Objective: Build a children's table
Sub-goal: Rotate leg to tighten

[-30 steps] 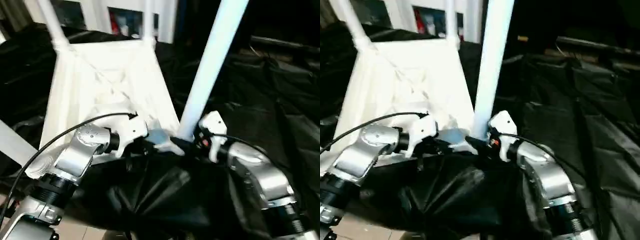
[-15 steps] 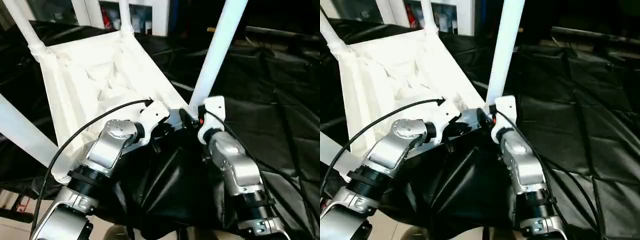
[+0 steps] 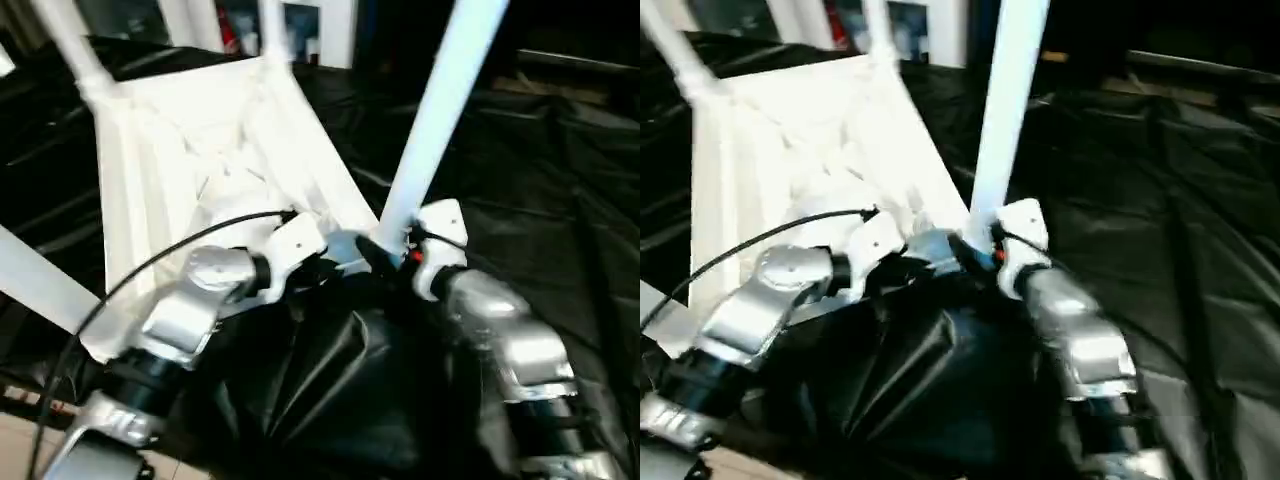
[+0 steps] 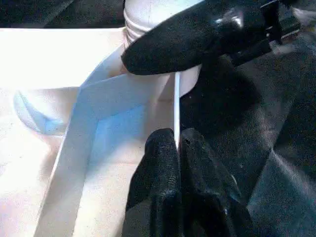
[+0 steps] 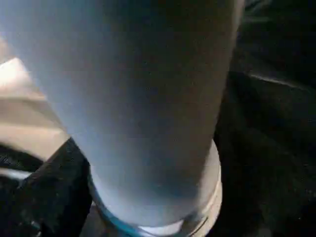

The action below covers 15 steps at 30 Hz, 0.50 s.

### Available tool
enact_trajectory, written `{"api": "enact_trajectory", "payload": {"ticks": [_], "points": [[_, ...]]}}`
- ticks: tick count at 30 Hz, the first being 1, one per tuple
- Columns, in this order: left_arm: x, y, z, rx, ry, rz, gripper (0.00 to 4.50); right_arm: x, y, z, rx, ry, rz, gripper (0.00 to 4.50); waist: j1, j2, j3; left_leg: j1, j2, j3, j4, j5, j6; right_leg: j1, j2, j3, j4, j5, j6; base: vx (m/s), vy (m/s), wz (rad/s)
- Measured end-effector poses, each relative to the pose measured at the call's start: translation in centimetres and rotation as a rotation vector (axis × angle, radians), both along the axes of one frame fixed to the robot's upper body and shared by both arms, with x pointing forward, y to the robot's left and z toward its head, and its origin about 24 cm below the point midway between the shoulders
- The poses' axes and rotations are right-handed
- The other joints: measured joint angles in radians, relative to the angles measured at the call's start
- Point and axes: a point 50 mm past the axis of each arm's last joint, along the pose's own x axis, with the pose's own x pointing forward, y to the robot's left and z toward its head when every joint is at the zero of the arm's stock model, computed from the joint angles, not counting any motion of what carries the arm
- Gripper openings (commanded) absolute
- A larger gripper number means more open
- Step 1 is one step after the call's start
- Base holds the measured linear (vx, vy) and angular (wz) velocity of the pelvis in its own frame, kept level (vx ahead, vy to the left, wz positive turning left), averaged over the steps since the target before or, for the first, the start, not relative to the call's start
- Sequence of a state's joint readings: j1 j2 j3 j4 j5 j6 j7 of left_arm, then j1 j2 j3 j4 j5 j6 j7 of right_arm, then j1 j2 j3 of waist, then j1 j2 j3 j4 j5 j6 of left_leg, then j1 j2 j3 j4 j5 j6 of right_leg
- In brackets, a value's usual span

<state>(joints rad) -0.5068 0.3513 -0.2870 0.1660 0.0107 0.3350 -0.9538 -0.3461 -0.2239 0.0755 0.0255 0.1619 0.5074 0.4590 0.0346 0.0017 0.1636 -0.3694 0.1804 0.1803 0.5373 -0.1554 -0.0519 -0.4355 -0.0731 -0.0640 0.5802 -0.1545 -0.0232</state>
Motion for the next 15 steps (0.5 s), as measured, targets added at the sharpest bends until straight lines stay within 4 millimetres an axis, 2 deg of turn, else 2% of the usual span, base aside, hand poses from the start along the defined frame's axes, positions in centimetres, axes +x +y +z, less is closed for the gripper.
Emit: {"api": "enact_trajectory", "payload": {"ticks": [4,8,15], "points": [[-0.7,1.2,-0.2,0.007,0.019,-0.057,0.00,-1.3,-1.1,0.3,-0.057,0.023,0.187,4.41,0.004,0.004,-0.004,-0.003,0.000,0.000,0.004,-0.002,0.001,0.000,0.000,0.000,0.001,-0.002,-0.001,0.000,0.000,0.00],[-1.2,2.2,-0.3,0.034,0.057,-0.123,0.00,-2.2,-1.9,0.6,-0.091,0.055,0.343,4.41,0.005,-0.003,-0.009,-0.006,0.001,-0.001,0.021,-0.005,0.001,0.000,-0.002,0.000,0.012,-0.002,-0.001,0.000,0.000,0.00],[-1.3,2.6,-1.0,0.068,0.057,-0.154,0.00,-2.7,-2.3,1.1,-0.088,0.060,0.443,4.41,0.006,-0.018,-0.021,-0.005,0.005,-0.001,0.038,-0.006,-0.007,0.005,-0.003,0.000,0.017,0.004,0.001,-0.033,0.005,0.00]]}}
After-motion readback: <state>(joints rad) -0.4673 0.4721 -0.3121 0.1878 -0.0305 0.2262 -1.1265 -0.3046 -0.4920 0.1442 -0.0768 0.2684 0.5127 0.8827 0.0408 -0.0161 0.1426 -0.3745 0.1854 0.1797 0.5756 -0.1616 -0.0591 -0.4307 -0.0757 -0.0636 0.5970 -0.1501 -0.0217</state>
